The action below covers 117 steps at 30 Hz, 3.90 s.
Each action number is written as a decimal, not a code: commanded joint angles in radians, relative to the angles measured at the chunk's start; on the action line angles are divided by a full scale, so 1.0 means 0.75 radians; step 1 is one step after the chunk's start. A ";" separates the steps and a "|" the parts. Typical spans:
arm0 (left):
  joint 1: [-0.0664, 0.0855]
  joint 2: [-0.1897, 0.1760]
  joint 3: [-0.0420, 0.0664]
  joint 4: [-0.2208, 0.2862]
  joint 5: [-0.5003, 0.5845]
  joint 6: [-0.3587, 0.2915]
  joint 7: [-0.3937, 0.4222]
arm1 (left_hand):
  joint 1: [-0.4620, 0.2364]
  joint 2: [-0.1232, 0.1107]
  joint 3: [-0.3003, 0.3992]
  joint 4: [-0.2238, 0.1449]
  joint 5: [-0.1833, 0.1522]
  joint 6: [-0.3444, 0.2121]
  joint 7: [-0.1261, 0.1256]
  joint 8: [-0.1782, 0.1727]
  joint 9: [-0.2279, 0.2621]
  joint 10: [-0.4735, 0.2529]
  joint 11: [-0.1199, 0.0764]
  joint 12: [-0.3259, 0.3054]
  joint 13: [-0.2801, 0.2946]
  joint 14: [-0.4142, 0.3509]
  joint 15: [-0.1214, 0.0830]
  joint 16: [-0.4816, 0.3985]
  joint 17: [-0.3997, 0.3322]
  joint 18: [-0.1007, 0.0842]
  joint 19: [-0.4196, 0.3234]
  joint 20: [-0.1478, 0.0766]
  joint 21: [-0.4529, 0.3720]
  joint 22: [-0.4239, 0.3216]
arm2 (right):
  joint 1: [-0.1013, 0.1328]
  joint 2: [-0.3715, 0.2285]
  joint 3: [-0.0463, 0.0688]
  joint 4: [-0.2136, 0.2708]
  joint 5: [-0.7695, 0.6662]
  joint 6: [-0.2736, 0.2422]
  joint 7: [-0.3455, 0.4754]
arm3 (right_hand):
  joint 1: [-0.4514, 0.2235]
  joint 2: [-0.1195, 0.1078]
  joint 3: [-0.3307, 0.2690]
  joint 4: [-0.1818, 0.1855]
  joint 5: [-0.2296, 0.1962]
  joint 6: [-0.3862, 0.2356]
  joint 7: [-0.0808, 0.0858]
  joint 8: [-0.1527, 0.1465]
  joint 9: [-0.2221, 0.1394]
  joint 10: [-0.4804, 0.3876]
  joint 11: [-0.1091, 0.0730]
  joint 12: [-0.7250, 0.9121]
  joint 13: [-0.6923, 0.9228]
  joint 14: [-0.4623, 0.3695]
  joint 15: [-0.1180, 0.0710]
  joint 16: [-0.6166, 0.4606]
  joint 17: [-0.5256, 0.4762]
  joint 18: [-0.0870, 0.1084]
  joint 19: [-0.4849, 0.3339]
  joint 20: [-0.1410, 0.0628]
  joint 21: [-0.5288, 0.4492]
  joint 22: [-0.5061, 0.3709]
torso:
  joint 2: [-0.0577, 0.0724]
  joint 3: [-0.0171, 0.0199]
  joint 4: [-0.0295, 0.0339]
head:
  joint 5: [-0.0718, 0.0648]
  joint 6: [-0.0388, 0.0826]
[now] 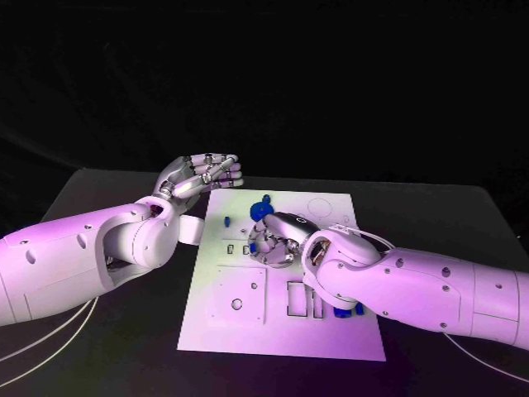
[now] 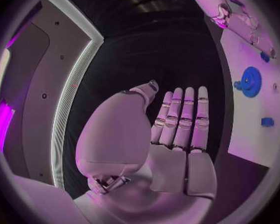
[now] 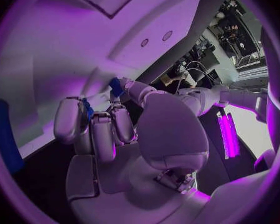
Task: Assemble the parts on the task board
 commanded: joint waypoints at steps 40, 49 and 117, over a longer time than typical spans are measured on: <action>0.001 0.000 0.001 0.002 0.004 0.042 -0.009 | -0.014 0.000 0.010 -0.004 0.005 -0.012 0.062 -0.006 0.003 0.000 0.005 -0.002 0.000 0.014 0.001 -0.011 -0.003 0.015 -0.013 0.004 -0.010 -0.001 | -0.027 0.013 -0.001 -0.054 -0.011 0.036 0.029 | -0.017 -0.025 -0.008 -0.009 -0.019 -0.015 0.006 -0.015 -0.003 -0.021 -0.001 -0.016 0.007 0.095 -0.002 -0.001 0.147 -0.017 0.001 -0.007 -0.007 -0.004 | 0.000 0.0015 -0.0018 | -0.003 -0.009; 0.001 0.000 0.001 0.001 0.004 0.044 -0.012 | -0.015 0.000 0.012 -0.005 0.005 -0.012 0.062 -0.006 0.003 0.000 0.005 -0.002 0.000 0.015 0.001 -0.013 -0.004 0.015 -0.014 0.004 -0.011 0.000 | -0.028 0.011 -0.001 -0.053 -0.017 0.022 0.033 | -0.017 -0.027 -0.009 -0.010 -0.020 -0.015 0.007 -0.016 -0.003 -0.021 -0.001 -0.016 0.006 0.095 -0.002 -0.001 0.147 -0.017 0.001 -0.007 -0.008 -0.005 | 0.000 0.0015 -0.0018 | -0.004 -0.008; 0.013 0.016 0.001 -0.134 -0.355 0.296 -0.222 | -0.179 -0.068 -0.122 0.059 0.006 0.027 0.002 0.019 0.037 0.091 -0.062 0.029 0.020 0.410 -0.110 0.279 0.200 0.016 0.333 -0.132 0.228 0.102 | 0.034 -0.168 0.022 0.076 0.535 -0.032 0.514 | -0.076 -0.047 -0.159 0.034 -0.021 -0.136 0.042 -0.057 -0.002 -0.089 0.033 -0.065 -0.052 0.075 0.028 -0.029 0.077 0.006 -0.060 0.023 -0.120 -0.081 | -0.025 0.0042 -0.0006 | -0.003 0.008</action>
